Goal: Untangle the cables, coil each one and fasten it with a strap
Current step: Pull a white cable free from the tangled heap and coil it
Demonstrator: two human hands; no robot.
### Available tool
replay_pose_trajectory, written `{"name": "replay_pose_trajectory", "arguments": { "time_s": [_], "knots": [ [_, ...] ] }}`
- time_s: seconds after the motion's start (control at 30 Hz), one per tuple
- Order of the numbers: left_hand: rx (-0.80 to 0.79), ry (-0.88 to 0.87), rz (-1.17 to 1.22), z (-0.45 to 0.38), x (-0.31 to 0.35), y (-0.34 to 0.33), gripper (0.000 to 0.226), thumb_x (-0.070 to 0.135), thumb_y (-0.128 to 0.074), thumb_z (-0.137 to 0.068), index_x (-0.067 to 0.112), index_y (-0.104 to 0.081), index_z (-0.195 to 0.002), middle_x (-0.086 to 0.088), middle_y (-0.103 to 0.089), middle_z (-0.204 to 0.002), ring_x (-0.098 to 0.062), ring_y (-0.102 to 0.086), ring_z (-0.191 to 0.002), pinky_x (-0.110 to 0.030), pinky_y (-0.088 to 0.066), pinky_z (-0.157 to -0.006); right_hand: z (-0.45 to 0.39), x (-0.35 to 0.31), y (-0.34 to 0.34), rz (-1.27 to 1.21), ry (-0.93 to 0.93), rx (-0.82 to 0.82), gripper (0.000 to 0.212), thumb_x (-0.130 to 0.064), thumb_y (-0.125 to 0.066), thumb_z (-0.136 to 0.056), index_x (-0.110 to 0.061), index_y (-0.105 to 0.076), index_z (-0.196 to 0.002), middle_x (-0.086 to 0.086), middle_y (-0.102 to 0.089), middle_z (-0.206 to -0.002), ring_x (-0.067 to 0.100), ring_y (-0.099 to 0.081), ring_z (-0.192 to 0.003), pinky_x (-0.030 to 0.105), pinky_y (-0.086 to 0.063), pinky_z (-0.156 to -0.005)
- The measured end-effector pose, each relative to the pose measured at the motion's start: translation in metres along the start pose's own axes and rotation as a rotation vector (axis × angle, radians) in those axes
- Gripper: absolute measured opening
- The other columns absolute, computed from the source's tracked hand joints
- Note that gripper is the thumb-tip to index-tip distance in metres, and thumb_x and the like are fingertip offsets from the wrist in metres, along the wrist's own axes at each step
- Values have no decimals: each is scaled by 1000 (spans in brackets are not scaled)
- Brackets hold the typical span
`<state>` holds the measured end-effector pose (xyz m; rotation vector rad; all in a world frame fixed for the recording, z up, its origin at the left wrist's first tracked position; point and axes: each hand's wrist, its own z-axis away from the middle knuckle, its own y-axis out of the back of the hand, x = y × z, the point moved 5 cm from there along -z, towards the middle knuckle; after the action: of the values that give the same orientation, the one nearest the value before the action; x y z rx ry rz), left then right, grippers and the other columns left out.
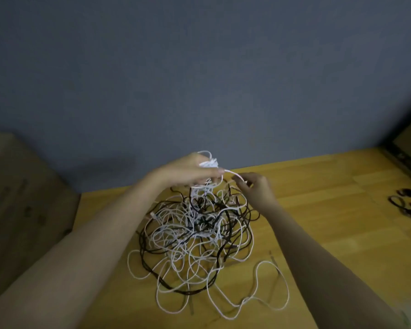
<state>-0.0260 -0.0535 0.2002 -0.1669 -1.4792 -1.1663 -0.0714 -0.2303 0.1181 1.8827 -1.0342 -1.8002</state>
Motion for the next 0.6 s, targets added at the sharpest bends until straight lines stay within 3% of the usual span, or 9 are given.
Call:
{"name": "replay_pose_trajectory", "arguments": {
  "time_s": [0.1, 0.2, 0.33, 0.4, 0.5, 0.53, 0.6],
  "knots": [
    [252, -90, 304, 1, 32, 44, 26, 27, -52, -97, 15, -54, -74, 11, -34, -40, -3, -25, -37, -17, -19, -39, -24, -11, 24, 141, -115, -79, 37, -35, -55, -96, -4, -72, -88, 0, -56, -65, 14, -51, -57, 24, -37, -50],
    [480, -204, 345, -3, 78, 86, 33, 28, -48, -100, 17, -49, -69, 10, -29, -41, -7, -22, -37, -20, -19, -40, -58, -57, 83, -91, -144, 78, 41, -34, -55, -96, -2, -71, -76, 0, -55, -54, 9, -53, -48, 10, -37, -46],
    [693, -255, 338, -8, 128, 129, 43, 39, -50, -97, 21, -35, -61, 9, -27, -42, -12, -24, -38, -24, -22, -45, -80, -140, 152, -454, 3, 238, 40, -28, -56, -97, 1, -62, -70, 12, -59, -56, 14, -61, -42, 25, -56, -53],
    [783, -257, 334, -6, 145, 144, 46, 41, -51, -95, 21, -32, -58, 10, -30, -38, -12, -28, -36, -27, -24, -46, -82, -161, 169, -477, 69, 260, 39, -26, -55, -97, 0, -61, -69, 10, -59, -56, 16, -61, -46, 29, -57, -58],
    [837, -279, 313, 1, 166, 155, 44, 40, -52, -95, 20, -35, -59, 10, -33, -35, -7, -30, -33, -27, -25, -46, -86, -176, 168, -191, 7, 9, 36, -18, -54, -97, -6, -59, -64, 12, -60, -64, 20, -60, -57, 36, -57, -69],
    [849, -276, 300, 3, 172, 158, 44, 41, -53, -95, 20, -37, -60, 10, -35, -37, -8, -31, -34, -27, -26, -47, -87, -182, 171, -197, 4, -6, 35, -15, -53, -97, -5, -58, -65, 13, -60, -66, 21, -60, -59, 36, -58, -71],
    [888, -251, 264, 7, 178, 164, 41, 43, -52, -95, 19, -39, -63, 8, -38, -44, -11, -34, -39, -27, -28, -46, -92, -194, 185, -447, 42, 154, 35, -14, -52, -98, -3, -56, -66, 10, -57, -63, 19, -60, -56, 30, -59, -64]
  ]
}}
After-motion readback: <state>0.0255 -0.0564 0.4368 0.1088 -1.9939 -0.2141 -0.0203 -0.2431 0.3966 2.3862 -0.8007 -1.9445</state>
